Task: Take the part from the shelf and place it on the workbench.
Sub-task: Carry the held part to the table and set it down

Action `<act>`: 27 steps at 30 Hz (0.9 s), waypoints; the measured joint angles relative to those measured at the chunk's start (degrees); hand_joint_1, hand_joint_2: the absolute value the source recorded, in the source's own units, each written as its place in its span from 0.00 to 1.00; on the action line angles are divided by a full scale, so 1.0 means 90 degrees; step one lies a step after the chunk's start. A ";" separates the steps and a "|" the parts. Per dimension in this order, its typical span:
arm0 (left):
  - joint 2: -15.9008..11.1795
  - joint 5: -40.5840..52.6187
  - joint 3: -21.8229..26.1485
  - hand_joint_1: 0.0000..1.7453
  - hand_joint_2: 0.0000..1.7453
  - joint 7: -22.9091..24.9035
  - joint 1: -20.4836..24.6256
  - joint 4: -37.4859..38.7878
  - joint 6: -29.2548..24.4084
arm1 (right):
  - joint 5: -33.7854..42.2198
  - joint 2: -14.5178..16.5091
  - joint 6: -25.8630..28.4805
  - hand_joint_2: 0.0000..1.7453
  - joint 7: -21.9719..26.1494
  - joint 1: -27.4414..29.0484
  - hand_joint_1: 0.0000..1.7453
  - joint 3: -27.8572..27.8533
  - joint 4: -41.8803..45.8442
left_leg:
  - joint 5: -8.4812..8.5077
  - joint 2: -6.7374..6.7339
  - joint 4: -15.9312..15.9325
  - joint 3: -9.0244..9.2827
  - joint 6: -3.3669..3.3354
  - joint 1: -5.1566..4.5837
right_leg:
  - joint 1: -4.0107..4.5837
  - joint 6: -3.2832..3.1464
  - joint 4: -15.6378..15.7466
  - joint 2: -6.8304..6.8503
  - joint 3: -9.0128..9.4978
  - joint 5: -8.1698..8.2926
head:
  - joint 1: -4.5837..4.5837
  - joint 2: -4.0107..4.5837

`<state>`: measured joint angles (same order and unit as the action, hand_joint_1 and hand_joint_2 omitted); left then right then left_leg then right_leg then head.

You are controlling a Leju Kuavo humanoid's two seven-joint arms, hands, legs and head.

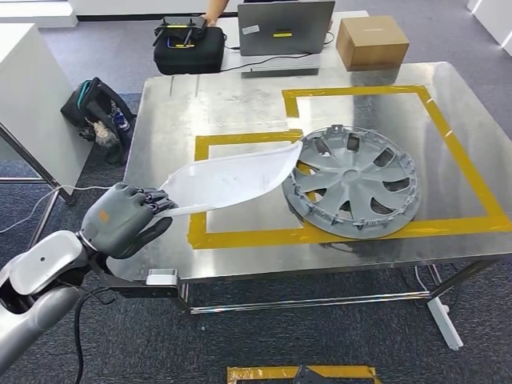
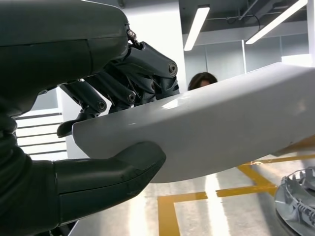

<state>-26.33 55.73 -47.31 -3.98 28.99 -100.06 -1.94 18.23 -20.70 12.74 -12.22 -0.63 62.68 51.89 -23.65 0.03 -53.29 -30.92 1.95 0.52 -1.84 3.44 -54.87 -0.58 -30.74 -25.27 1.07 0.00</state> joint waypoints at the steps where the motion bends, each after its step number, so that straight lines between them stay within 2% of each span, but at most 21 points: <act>1: 0.0004 -0.0015 -0.0014 1.00 1.00 0.0000 0.0013 0.0002 0.0009 | -0.0015 0.0001 -0.0015 0.00 0.0000 0.0003 0.00 -0.0012 -0.0001 | 0.0000 0.0000 0.0000 0.0000 0.0000 0.0000 | 0.0000 0.0000 0.0000 0.0000 0.0000 0.0000 | -0.0001 0.0000; 5: 0.0024 -0.0041 -0.0049 1.00 1.00 0.0001 0.0100 0.0007 0.0047 | -0.0089 0.0005 -0.0082 0.00 -0.0002 0.0012 0.00 -0.0081 -0.0001 | 0.0001 0.0000 0.0000 0.0000 0.0000 0.0000 | 0.0000 0.0001 0.0000 0.0000 0.0000 0.0001 | 0.0000 0.0000; 8: 0.0043 -0.0043 -0.0101 1.00 1.00 0.0000 0.0187 0.0011 0.0065 | -0.0162 0.0041 -0.0149 0.00 -0.0002 0.0009 0.00 -0.0131 -0.0010 | -0.0028 0.0001 -0.0050 -0.0019 -0.0054 -0.0019 | -0.0035 0.0036 0.0020 -0.0003 0.0003 0.0017 | -0.0003 0.0000; 12: 0.0081 -0.0050 -0.0178 1.00 1.00 0.0000 0.0293 0.0031 0.0081 | -0.0238 0.0090 -0.0222 0.00 0.0007 0.0004 0.00 -0.0187 -0.0033 | -0.0086 -0.0009 0.0090 0.0041 -0.0261 -0.0036 | -0.0047 0.0155 -0.0058 0.0008 -0.0002 0.0124 | -0.0001 0.0000; 13: 0.0101 -0.0055 -0.0186 1.00 1.00 0.0000 0.0315 0.0036 0.0083 | -0.0248 0.0096 -0.0236 0.00 0.0011 0.0004 0.00 -0.0203 -0.0036 | -0.0095 -0.0014 0.0138 0.0095 -0.0299 -0.0026 | -0.0044 0.0158 -0.0113 0.0017 -0.0045 0.0093 | 0.0009 0.0000; 15: 0.0135 -0.0061 -0.0196 1.00 1.00 0.0000 0.0350 0.0051 0.0089 | -0.0261 0.0108 -0.0257 0.00 0.0018 -0.0011 0.00 -0.0237 -0.0040 | -0.0092 -0.0019 0.0179 0.0178 -0.0334 -0.0012 | -0.0036 0.0105 -0.0441 0.0025 -0.0259 -0.0103 | 0.0038 0.0000; 17: 0.0160 -0.0071 -0.0220 1.00 1.00 0.0002 0.0376 0.0086 0.0101 | -0.0282 0.0117 -0.0276 0.00 0.0021 -0.0008 0.00 -0.0270 -0.0047 | -0.0113 -0.0023 0.0174 0.0218 -0.0351 -0.0023 | -0.0018 0.0071 -0.1228 0.0017 -0.0719 -0.0394 | 0.0061 0.0000; 18: 0.0174 -0.0078 -0.0239 1.00 1.00 0.0007 0.0378 0.0112 0.0109 | -0.0299 0.0119 -0.0291 0.00 0.0016 0.0010 0.00 -0.0287 -0.0053 | -0.0134 -0.0023 0.0170 0.0246 -0.0348 -0.0026 | -0.0014 0.0077 -0.1649 0.0014 -0.0995 -0.0506 | 0.0068 0.0000; 19: 0.0188 -0.0087 -0.0261 1.00 1.00 0.0013 0.0375 0.0136 0.0115 | -0.0322 0.0120 -0.0308 0.00 0.0013 0.0033 0.00 -0.0301 -0.0061 | -0.0167 -0.0020 0.0166 0.0284 -0.0336 -0.0021 | -0.0016 0.0101 -0.1898 0.0014 -0.1194 -0.0519 | 0.0070 0.0000; 20: 0.0199 -0.0095 -0.0284 1.00 1.00 0.0021 0.0371 0.0159 0.0124 | -0.0345 0.0120 -0.0326 0.00 0.0008 0.0059 0.00 -0.0319 -0.0067 | -0.0212 -0.0016 0.0160 0.0343 -0.0305 -0.0004 | -0.0027 0.0134 -0.1879 0.0018 -0.1263 -0.0408 | 0.0075 0.0000; 21: 0.0206 -0.0101 -0.0305 1.00 1.00 0.0030 0.0368 0.0181 0.0135 | -0.0366 0.0121 -0.0341 0.00 0.0002 0.0082 0.00 -0.0339 -0.0072 | -0.0271 -0.0013 0.0152 0.0426 -0.0257 0.0023 | -0.0047 0.0178 -0.1597 0.0029 -0.1198 -0.0195 | 0.0074 0.0000; 22: 0.0208 -0.0106 -0.0322 1.00 1.00 0.0037 0.0366 0.0200 0.0144 | -0.0382 0.0123 -0.0350 0.00 -0.0001 0.0100 0.00 -0.0364 -0.0076 | -0.0345 -0.0013 0.0137 0.0513 -0.0192 0.0050 | -0.0079 0.0231 -0.1137 0.0051 -0.1029 0.0087 | 0.0077 0.0000; 23: 0.0209 -0.0109 -0.0333 1.00 1.00 0.0042 0.0365 0.0219 0.0153 | -0.0395 0.0145 -0.0361 0.00 -0.0007 0.0114 0.00 -0.0385 -0.0081 | -0.0429 -0.0015 0.0109 0.0601 -0.0123 0.0069 | -0.0103 0.0272 -0.0700 0.0074 -0.0863 0.0293 | 0.0094 0.0000; 24: 0.0209 -0.0113 -0.0338 1.00 1.00 0.0048 0.0373 0.0236 0.0160 | -0.0407 0.0166 -0.0367 0.00 -0.0010 0.0120 0.00 -0.0404 -0.0086 | -0.0506 -0.0020 0.0085 0.0652 -0.0065 0.0073 | -0.0115 0.0253 -0.0398 0.0088 -0.0727 0.0387 | 0.0105 0.0000; 25: 0.0209 -0.0117 -0.0338 1.00 1.00 0.0053 0.0384 0.0250 0.0168 | -0.0419 0.0188 -0.0372 0.00 -0.0016 0.0123 0.00 -0.0423 -0.0091 | -0.0566 -0.0023 0.0065 0.0671 -0.0023 0.0069 | -0.0117 0.0201 -0.0276 0.0084 -0.0671 0.0417 | 0.0118 0.0000; 27: 0.0216 -0.0138 -0.0335 1.00 1.00 0.0070 0.0403 0.0266 0.0186 | -0.0443 0.0206 -0.0378 0.00 -0.0026 0.0123 0.00 -0.0460 -0.0097 | -0.0581 -0.0020 0.0014 0.0655 0.0030 0.0071 | -0.0097 0.0037 -0.0330 0.0044 -0.0654 0.0329 | 0.0125 0.0000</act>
<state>-24.39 54.48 -50.33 -3.35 32.62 -97.66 -0.26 14.25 -18.84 9.34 -12.45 0.47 58.54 51.02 -28.88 -0.16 -53.17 -25.02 2.22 1.16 -2.71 3.77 -57.84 -0.18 -36.63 -22.31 2.19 0.00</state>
